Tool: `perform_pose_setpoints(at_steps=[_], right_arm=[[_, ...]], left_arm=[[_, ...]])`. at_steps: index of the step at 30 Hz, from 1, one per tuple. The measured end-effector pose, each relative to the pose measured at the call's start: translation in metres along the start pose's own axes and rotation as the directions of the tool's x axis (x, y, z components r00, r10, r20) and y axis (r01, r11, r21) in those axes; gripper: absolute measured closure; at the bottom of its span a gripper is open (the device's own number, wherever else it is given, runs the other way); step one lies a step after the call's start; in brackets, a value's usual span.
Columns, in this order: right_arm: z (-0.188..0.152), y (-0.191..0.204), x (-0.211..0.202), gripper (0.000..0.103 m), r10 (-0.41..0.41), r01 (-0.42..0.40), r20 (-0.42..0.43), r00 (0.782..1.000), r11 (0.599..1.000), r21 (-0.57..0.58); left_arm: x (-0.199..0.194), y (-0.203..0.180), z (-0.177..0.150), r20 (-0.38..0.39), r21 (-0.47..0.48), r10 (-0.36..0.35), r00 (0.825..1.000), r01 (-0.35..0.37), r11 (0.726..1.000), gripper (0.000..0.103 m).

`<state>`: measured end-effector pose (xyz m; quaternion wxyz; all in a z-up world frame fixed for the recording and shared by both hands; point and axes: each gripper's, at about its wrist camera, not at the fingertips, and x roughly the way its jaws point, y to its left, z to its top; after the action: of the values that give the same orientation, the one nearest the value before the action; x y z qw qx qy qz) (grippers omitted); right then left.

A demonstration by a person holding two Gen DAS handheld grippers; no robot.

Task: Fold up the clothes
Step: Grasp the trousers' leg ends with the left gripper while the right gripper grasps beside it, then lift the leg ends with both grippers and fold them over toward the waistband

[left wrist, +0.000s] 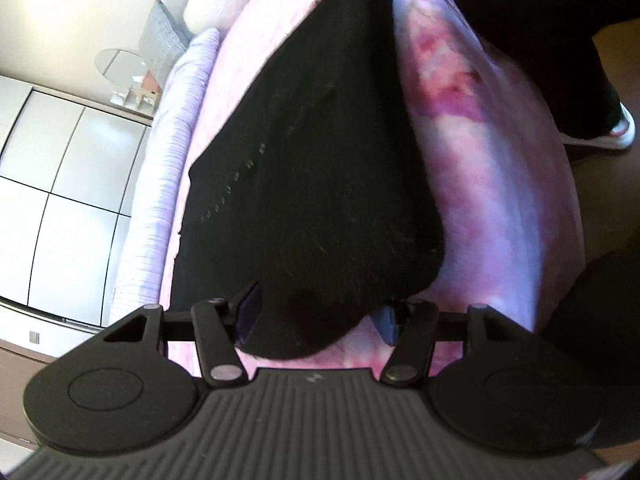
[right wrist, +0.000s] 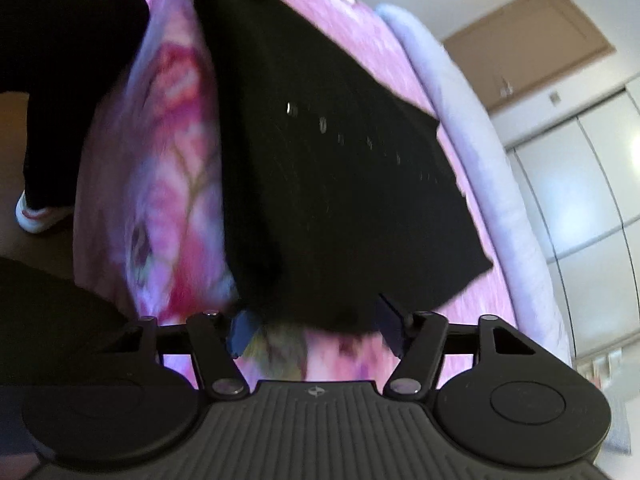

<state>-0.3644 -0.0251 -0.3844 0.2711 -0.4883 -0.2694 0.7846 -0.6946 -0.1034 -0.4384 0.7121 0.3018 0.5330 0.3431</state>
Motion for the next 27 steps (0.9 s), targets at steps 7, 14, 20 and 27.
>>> perform_pose_setpoints(at_steps=[7, 14, 20, 27], right_arm=[[-0.004, -0.012, 0.011, 0.056, 0.003, -0.003, 0.02, 1.0, 1.0, 0.017], [0.0, -0.019, 0.011, 0.091, 0.072, -0.072, 0.007, 0.997, 0.997, 0.019], [0.009, -0.057, -0.021, 0.092, 0.086, -0.093, 0.044, 0.995, 0.982, 0.164], [0.017, -0.035, -0.088, 0.092, 0.105, -0.112, 0.044, 0.994, 0.971, 0.209]], left_arm=[[0.007, -0.001, -0.013, 0.06, -0.001, -0.093, 0.994, 0.093, 0.996, 0.08], [-0.002, 0.036, -0.008, 0.066, -0.234, -0.148, 0.987, 0.16, 0.959, 0.094], [-0.038, 0.061, 0.003, 0.09, -0.359, -0.102, 0.991, 0.128, 0.924, 0.095], [-0.109, 0.017, 0.021, 0.072, -0.423, -0.135, 0.988, 0.153, 0.893, 0.095]])
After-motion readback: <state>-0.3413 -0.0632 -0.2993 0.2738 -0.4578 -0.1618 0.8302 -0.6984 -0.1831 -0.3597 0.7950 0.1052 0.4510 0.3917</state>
